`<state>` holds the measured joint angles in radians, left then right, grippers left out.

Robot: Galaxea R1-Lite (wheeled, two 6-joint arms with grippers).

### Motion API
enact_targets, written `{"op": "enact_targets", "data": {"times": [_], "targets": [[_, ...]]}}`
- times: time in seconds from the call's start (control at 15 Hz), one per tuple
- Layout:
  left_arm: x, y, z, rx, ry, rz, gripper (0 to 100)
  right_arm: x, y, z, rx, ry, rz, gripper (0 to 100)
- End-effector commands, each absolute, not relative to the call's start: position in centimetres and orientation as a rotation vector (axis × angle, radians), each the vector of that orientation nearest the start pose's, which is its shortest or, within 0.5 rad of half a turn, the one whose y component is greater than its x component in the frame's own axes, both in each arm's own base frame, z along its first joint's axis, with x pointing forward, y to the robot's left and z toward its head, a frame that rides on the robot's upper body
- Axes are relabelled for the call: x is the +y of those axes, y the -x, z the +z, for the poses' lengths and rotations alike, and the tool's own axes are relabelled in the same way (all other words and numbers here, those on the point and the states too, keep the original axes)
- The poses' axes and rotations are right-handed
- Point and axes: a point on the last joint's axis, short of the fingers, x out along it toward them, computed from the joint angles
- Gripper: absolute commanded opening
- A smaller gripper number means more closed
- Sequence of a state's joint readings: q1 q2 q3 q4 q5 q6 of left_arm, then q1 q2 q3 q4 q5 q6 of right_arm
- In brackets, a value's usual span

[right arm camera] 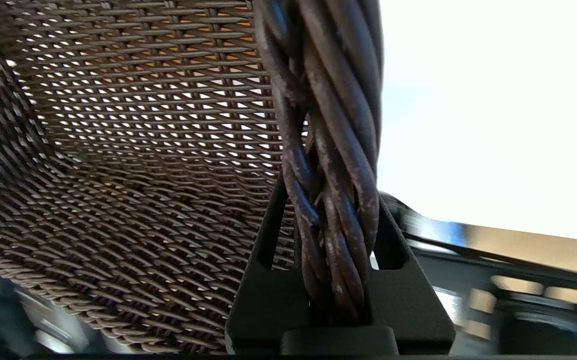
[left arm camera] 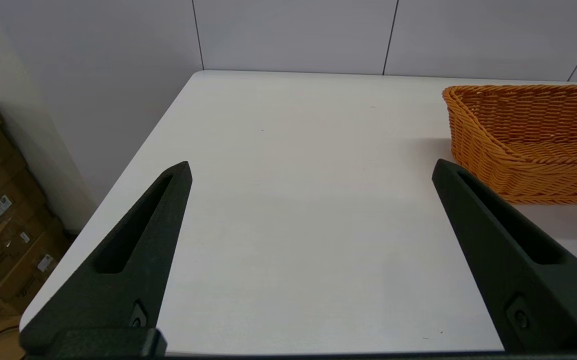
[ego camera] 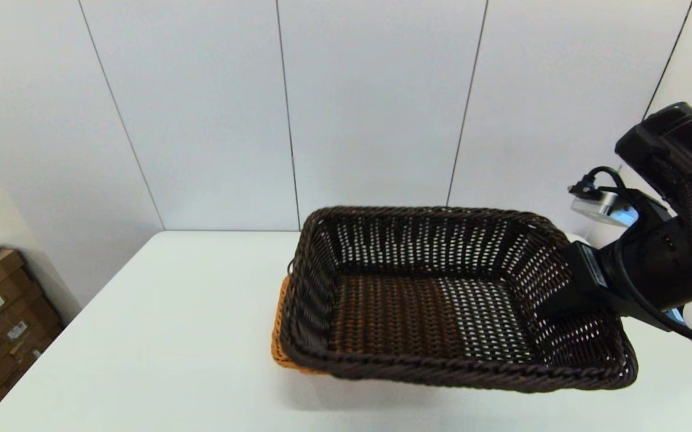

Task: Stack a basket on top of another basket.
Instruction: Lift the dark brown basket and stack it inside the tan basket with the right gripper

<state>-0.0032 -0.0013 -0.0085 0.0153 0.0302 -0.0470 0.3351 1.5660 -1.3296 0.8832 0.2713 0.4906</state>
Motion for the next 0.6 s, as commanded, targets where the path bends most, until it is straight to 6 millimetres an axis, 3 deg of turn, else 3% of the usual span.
{"op": "enact_targets", "data": {"times": [0.07,0.6], "targets": [[0.1,2.4,7.6,0.005,0.047,0.028,100,10.0,-22.6,23.0,1.290,-0.274,0.321,0],[0.1,2.4,7.6,0.004,0.047,0.028,100,13.1,-27.7,22.1,1.293,-0.273,0.327,0]]}}
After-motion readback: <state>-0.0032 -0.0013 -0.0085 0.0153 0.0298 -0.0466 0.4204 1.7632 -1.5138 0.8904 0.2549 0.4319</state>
